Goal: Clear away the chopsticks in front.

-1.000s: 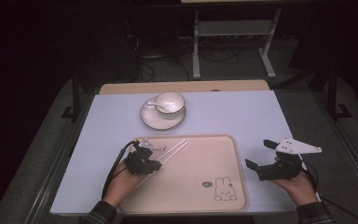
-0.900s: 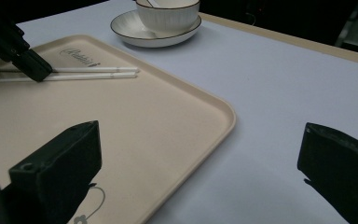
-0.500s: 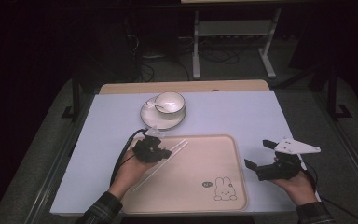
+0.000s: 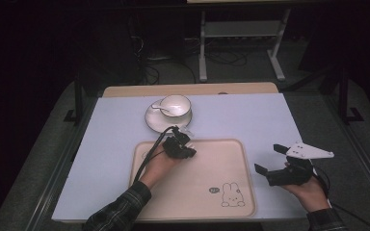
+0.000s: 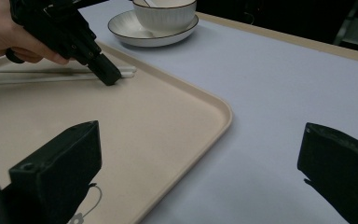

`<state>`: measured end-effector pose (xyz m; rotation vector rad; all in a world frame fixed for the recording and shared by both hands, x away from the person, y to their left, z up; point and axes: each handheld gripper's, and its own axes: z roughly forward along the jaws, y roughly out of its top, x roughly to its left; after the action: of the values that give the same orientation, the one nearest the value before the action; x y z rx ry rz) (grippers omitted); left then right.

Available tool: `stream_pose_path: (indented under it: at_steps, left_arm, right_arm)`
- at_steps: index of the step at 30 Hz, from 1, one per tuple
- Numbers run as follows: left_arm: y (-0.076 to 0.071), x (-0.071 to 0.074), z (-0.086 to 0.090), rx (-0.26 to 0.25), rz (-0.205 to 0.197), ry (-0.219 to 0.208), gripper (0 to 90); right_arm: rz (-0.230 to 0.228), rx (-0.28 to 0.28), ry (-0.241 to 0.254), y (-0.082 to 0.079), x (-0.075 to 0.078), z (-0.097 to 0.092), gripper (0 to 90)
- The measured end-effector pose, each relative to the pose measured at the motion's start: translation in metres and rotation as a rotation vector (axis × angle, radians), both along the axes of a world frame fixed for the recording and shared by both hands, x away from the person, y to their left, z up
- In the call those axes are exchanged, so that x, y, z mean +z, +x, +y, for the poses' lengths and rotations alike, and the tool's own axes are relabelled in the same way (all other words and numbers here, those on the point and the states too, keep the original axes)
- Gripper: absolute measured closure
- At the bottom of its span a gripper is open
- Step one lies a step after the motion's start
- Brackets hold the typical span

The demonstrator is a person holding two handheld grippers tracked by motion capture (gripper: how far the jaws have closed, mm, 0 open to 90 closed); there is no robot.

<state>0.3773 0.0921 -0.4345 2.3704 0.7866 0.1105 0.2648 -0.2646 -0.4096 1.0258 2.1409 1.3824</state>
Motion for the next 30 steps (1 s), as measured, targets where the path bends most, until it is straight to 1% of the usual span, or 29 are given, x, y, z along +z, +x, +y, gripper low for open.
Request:
stream_pose_path:
  at_steps: [2,4,7,12,15,17,21,24,30]
  left_arm:
    - [0.001,0.001,0.004,0.009,-0.007,0.011,89.6]
    - [0.004,0.000,0.011,0.031,0.002,-0.009,89.6]
    - [0.006,0.000,0.020,0.050,0.005,-0.007,89.6]
    - [0.006,0.000,0.033,0.078,0.011,-0.006,89.6]
    - [0.006,0.001,0.039,0.089,0.011,-0.002,89.6]
    - [0.006,0.000,0.044,0.104,0.013,-0.009,89.6]
    - [0.008,0.000,0.046,0.110,0.018,-0.015,89.6]
    - [0.007,0.001,0.050,0.115,0.011,0.002,89.6]
    - [0.001,0.002,0.070,0.138,0.019,0.008,89.6]
  right_arm:
    - [0.001,-0.001,0.001,0.000,0.000,0.000,0.0]
    - [0.000,0.000,0.000,0.000,0.000,0.000,0.0]
    - [0.000,0.000,-0.001,0.000,0.000,0.000,0.0]
    - [-0.002,-0.001,-0.001,0.000,0.000,-0.001,0.0]
    - [-0.006,0.000,-0.002,-0.001,0.001,0.000,0.0]
    - [-0.007,0.000,-0.001,-0.001,0.001,0.000,0.0]
    - [-0.006,0.001,-0.004,-0.001,0.002,0.001,0.0]
    - [-0.008,0.000,-0.003,-0.001,0.002,0.001,0.0]
    - [-0.006,-0.003,0.003,-0.001,0.001,-0.001,0.0]
